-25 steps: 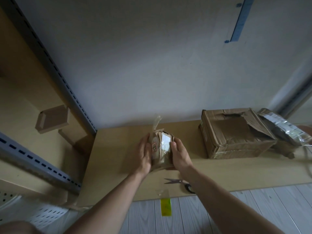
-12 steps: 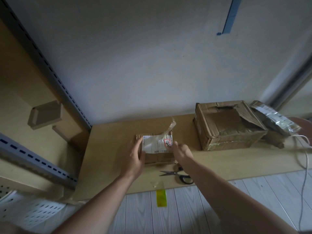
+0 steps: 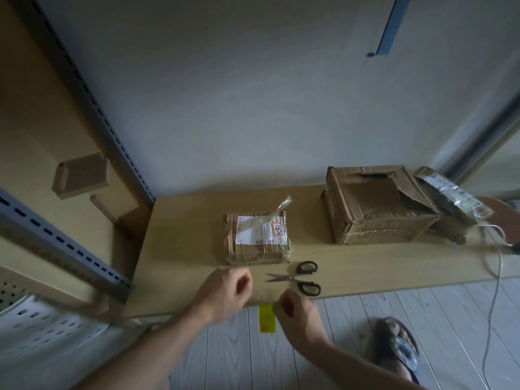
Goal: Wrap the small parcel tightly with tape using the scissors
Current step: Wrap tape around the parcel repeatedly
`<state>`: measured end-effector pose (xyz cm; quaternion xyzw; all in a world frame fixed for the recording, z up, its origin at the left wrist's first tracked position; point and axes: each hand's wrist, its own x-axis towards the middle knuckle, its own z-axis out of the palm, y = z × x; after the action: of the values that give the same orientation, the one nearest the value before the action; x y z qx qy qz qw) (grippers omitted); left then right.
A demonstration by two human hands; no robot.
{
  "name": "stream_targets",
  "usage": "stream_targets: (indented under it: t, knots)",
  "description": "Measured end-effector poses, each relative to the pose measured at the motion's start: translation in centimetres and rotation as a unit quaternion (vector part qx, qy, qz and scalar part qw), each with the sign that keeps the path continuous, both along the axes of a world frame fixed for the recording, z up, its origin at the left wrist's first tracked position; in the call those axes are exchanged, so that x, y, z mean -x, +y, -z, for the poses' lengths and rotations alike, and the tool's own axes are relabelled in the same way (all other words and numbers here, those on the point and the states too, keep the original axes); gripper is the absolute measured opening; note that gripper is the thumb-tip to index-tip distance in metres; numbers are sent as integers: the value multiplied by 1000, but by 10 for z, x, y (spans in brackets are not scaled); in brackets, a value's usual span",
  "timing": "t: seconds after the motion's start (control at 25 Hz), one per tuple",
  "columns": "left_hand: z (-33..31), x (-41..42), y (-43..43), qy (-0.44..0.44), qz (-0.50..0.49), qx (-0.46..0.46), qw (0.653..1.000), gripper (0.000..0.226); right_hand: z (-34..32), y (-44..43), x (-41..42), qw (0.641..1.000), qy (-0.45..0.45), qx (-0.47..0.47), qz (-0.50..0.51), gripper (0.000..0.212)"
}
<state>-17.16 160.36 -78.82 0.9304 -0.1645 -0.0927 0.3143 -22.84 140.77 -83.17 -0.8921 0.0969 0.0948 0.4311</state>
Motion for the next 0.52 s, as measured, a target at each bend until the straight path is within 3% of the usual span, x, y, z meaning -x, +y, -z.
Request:
stream_targets:
  t: [0.08, 0.12, 0.2, 0.24, 0.4, 0.52]
  knots:
    - [13, 20, -8, 85, -35, -3, 996, 24, 17, 5, 14, 984, 145, -63, 86, 11]
    - [19, 27, -12, 154, -81, 0, 985, 25, 23, 8, 14, 959, 209, -125, 142, 16]
    - [26, 37, -23, 319, -200, 10, 926, 20, 31, 13, 12, 915, 266, -236, 192, 27]
    - [28, 41, -29, 374, -242, 28, 895, 17, 32, 15, 11, 916, 262, -243, 182, 29]
    - [30, 44, -44, 434, -328, 132, 829, 15, 27, 24, 5, 925, 250, -232, 166, 31]
    - [25, 34, -38, 448, -378, 142, 798, 21, 21, 27, -4, 926, 275, -187, 177, 29]
